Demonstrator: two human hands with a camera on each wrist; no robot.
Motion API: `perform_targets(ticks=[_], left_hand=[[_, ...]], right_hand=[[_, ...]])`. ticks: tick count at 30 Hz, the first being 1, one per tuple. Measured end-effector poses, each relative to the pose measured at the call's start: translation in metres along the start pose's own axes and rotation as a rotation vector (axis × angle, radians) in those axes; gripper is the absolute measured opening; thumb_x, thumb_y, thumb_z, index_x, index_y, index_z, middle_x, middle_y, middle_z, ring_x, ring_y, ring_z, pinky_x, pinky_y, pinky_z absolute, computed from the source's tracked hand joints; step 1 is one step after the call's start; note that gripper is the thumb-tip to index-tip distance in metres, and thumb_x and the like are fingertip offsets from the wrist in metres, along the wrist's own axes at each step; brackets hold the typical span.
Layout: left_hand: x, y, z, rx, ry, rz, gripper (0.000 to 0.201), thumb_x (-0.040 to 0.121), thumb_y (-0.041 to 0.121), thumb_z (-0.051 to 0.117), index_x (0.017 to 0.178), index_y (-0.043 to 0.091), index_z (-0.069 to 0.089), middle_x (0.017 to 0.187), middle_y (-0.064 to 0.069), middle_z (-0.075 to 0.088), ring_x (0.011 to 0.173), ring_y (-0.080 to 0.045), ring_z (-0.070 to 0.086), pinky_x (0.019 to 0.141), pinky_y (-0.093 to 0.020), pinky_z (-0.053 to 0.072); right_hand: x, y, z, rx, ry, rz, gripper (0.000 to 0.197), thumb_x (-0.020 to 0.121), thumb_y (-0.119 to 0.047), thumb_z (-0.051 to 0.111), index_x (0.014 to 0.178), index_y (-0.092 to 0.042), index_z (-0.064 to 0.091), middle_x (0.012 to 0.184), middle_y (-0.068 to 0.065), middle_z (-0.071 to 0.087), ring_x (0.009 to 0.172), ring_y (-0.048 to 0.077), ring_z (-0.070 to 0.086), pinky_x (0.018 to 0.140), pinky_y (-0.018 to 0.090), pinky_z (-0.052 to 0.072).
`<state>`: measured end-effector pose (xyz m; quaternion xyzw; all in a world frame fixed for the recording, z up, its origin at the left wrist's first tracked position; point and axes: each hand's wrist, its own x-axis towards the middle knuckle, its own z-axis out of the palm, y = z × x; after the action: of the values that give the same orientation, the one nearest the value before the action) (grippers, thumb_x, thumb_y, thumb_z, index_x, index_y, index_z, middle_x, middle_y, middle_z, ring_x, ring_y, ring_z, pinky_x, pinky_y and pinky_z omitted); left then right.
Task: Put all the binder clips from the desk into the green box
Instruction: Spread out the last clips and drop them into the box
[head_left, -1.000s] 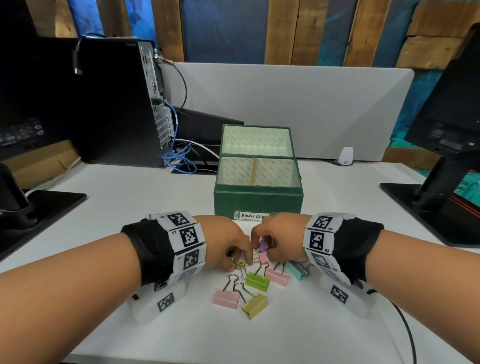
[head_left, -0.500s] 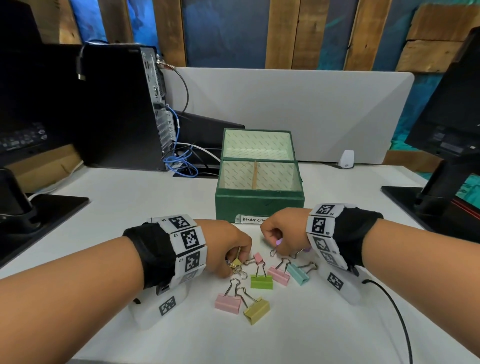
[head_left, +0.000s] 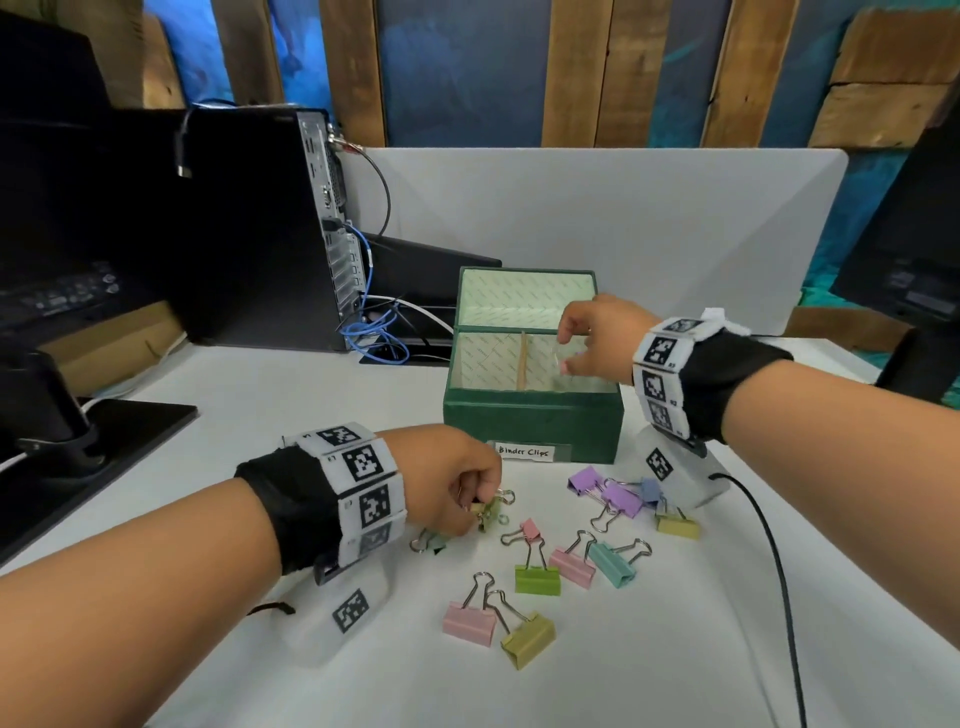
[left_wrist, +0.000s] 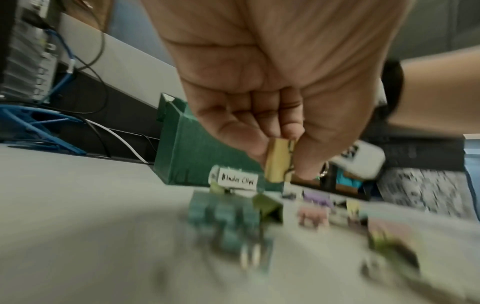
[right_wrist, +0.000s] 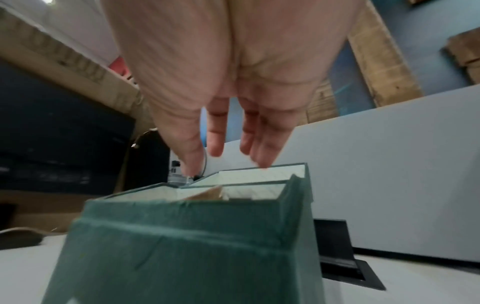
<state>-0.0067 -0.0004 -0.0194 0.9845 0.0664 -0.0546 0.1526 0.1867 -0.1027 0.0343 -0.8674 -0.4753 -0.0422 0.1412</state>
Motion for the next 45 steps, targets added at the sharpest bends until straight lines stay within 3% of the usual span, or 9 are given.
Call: perform_targets(ticks=[3,10,18,23,28,31,35,39,45], left_hand=[[-0.002,-0.006,-0.022,-0.144,0.123,0.009,0.028,0.074,0.012,0.071,0.072,0.033,0.052,0.074,0.011,0.059,0.066,-0.004,0.055,0.068,-0.016,0.050],[0.022,-0.006,-0.075,-0.300,0.346,-0.058,0.018,0.075,0.011,0.074,0.088,0.013,0.061,0.075,0.001,0.064,0.064,-0.010,0.056,0.074,-0.028,0.053],[0.082,0.022,-0.085,-0.291,0.427,-0.041,0.020,0.075,0.016,0.073,0.065,0.019,0.056,0.062,0.007,0.058,0.055,-0.007,0.053,0.063,-0.021,0.050],[0.117,0.035,-0.072,-0.259,0.375,-0.025,0.026,0.073,0.012,0.073,0.060,0.022,0.052,0.062,0.008,0.056,0.057,-0.010,0.052,0.067,-0.029,0.052],[0.129,0.030,-0.064,-0.301,0.315,-0.040,0.024,0.072,0.012,0.077,0.070,0.023,0.056,0.069,0.005,0.060,0.066,-0.015,0.058,0.078,-0.035,0.055],[0.127,0.023,-0.057,-0.232,0.304,-0.032,0.019,0.074,0.017,0.076,0.085,0.023,0.062,0.091,0.007,0.062,0.073,-0.007,0.058,0.075,-0.019,0.048],[0.102,0.019,-0.058,-0.165,0.316,-0.031,0.025,0.077,0.024,0.073,0.101,0.024,0.065,0.097,0.014,0.060,0.088,-0.008,0.063,0.074,-0.010,0.041],[0.060,0.012,-0.056,-0.039,0.117,-0.056,0.017,0.075,0.027,0.073,0.090,0.028,0.065,0.079,0.013,0.063,0.070,-0.005,0.057,0.073,-0.021,0.048],[0.007,-0.005,-0.027,0.191,-0.210,-0.127,0.018,0.073,0.028,0.072,0.084,0.034,0.058,0.081,0.014,0.056,0.070,-0.004,0.052,0.067,-0.018,0.043]], right_hand=[[-0.016,-0.007,0.012,0.013,-0.021,-0.147,0.022,0.081,-0.027,0.066,0.102,-0.025,0.058,0.107,-0.005,0.049,0.099,0.017,0.056,0.083,0.028,0.047],[-0.059,-0.035,0.037,-0.052,-0.707,-0.455,0.031,0.081,-0.023,0.067,0.110,-0.030,0.064,0.110,-0.007,0.061,0.085,0.006,0.054,0.063,0.015,0.039],[-0.066,-0.025,0.053,-0.099,-0.633,-0.418,0.025,0.078,-0.019,0.066,0.101,-0.026,0.061,0.094,-0.007,0.053,0.090,0.018,0.055,0.078,0.031,0.048],[-0.066,-0.019,0.051,-0.033,-0.617,-0.379,0.017,0.078,-0.013,0.063,0.093,-0.021,0.065,0.074,-0.012,0.048,0.072,0.009,0.047,0.057,0.016,0.035],[-0.060,-0.005,0.032,0.107,-0.598,-0.245,0.021,0.076,-0.005,0.062,0.084,-0.024,0.058,0.074,-0.009,0.054,0.049,-0.001,0.053,0.042,0.014,0.045],[-0.058,0.001,0.027,0.119,-0.607,-0.189,0.022,0.076,-0.004,0.058,0.082,-0.025,0.057,0.082,-0.002,0.058,0.063,0.017,0.059,0.053,0.030,0.056],[-0.059,0.005,0.039,0.058,-0.619,-0.190,0.021,0.076,-0.012,0.064,0.096,-0.021,0.063,0.090,-0.001,0.058,0.069,0.014,0.057,0.056,0.024,0.054],[-0.061,0.007,0.045,-0.055,-0.604,-0.222,0.026,0.075,-0.015,0.065,0.099,-0.027,0.065,0.093,-0.008,0.049,0.085,0.018,0.058,0.084,0.037,0.055],[-0.057,0.011,0.049,-0.070,-0.525,-0.176,0.033,0.075,-0.016,0.066,0.103,-0.032,0.060,0.091,-0.009,0.049,0.078,0.013,0.053,0.079,0.036,0.056]])
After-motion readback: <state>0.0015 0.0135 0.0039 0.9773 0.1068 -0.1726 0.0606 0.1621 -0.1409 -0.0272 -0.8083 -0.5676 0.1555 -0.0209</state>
